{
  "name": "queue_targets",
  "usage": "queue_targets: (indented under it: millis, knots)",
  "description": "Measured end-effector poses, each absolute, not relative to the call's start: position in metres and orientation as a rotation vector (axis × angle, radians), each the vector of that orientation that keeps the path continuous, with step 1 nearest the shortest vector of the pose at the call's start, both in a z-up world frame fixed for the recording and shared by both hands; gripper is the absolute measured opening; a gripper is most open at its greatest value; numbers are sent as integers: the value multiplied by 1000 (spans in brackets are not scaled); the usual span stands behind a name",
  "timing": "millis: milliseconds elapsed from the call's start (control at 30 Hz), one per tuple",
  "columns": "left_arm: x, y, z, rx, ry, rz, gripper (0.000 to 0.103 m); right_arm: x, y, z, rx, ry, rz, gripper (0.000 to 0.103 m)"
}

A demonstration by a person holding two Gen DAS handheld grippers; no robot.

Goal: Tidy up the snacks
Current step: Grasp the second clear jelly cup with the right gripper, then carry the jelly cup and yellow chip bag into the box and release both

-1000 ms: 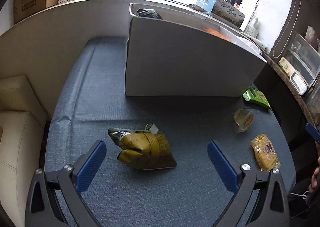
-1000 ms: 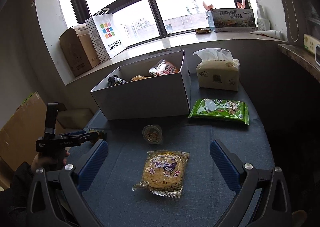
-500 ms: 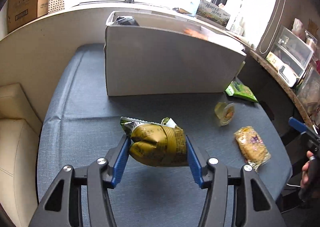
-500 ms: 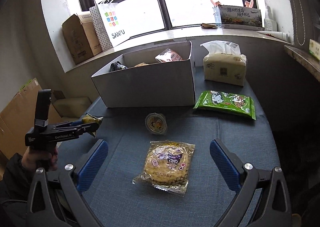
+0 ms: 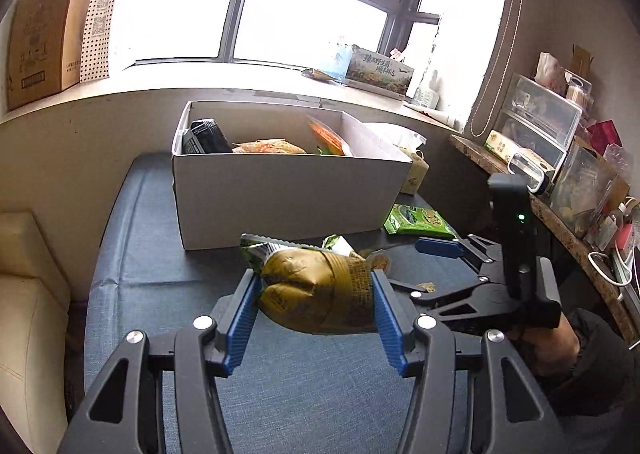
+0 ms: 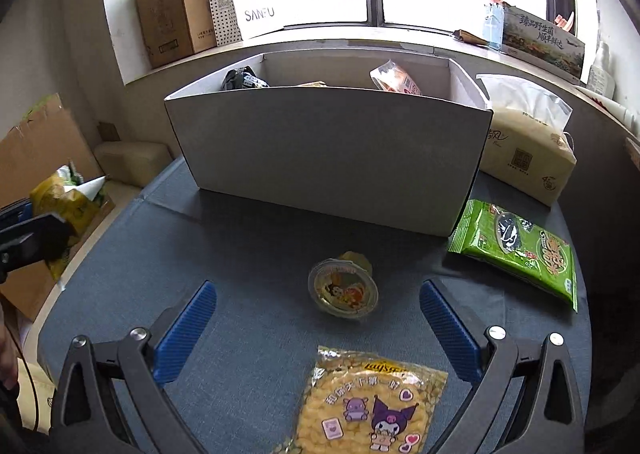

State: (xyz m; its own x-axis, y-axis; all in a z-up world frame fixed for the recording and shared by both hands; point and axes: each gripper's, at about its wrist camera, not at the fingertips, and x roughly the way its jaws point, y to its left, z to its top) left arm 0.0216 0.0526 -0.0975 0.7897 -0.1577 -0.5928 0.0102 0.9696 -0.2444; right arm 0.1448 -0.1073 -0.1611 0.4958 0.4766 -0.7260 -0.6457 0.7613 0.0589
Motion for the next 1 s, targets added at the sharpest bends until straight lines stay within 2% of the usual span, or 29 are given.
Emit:
queue_targets:
  millis: [167, 233, 300, 333, 600, 1000]
  knots:
    - [22, 56, -100, -252, 661, -94, 59, 164, -95, -181, -210, 885, 639, 103]
    - [22, 55, -102, -255, 659, -96, 59, 165, -94, -185, -193, 877, 665, 97]
    - [22, 54, -103, -253, 659, -97, 59, 169, -94, -190, -204, 897, 645, 49]
    - [22, 52, -103, -245, 661, -95, 59, 172, -96, -192, -204, 911, 628, 47]
    - [21, 46, -98, -231, 651, -112, 59, 155, -126, -170, -86, 866, 708, 47]
    - [56, 51, -49, -183, 568, -104, 59, 134, -155, -67, -8, 625, 777, 47]
